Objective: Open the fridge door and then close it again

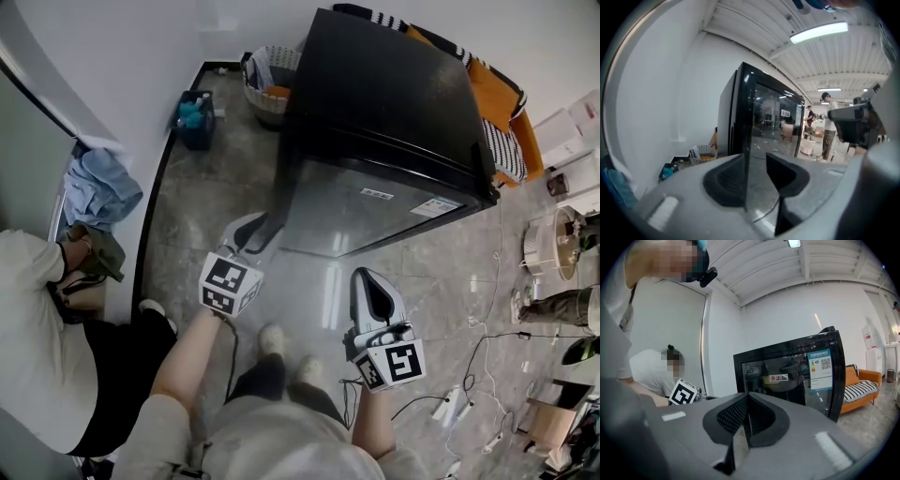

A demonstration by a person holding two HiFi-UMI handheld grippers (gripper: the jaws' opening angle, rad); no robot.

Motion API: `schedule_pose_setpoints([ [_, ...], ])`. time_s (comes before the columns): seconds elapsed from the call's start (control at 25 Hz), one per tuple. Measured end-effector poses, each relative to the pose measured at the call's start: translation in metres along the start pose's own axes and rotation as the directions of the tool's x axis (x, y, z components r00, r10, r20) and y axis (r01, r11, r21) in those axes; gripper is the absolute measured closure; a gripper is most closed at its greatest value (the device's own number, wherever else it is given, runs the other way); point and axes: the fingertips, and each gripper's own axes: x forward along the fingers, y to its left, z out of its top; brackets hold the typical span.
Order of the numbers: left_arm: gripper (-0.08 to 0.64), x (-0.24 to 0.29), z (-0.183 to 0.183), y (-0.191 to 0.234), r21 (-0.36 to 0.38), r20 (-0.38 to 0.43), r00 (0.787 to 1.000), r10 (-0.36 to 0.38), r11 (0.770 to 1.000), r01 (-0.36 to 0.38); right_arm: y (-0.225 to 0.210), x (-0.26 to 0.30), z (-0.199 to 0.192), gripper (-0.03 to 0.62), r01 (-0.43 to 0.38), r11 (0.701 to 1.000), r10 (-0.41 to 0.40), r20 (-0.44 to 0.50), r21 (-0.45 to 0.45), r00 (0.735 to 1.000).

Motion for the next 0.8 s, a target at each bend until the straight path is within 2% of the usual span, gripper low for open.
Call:
schedule_pose_setpoints([
  [0.4, 0.354, 0.031, -0.011, 0.022, 0.007, -0.031, 1.0, 0.003, 1.0, -0.003, -0.008, -0.006, -0.011, 0.592, 0.028, 1.0, -0.028, -0.023, 0.003, 0.999],
  [0.8, 0.333, 0.053, 0.002, 0.027, 0.04, -0.01, 0.999, -0.046, 0.998, 0.046, -0.012, -0.006, -0.018, 0.592, 0.038, 0.999, -0.038, -0.034, 0.006, 0.999],
])
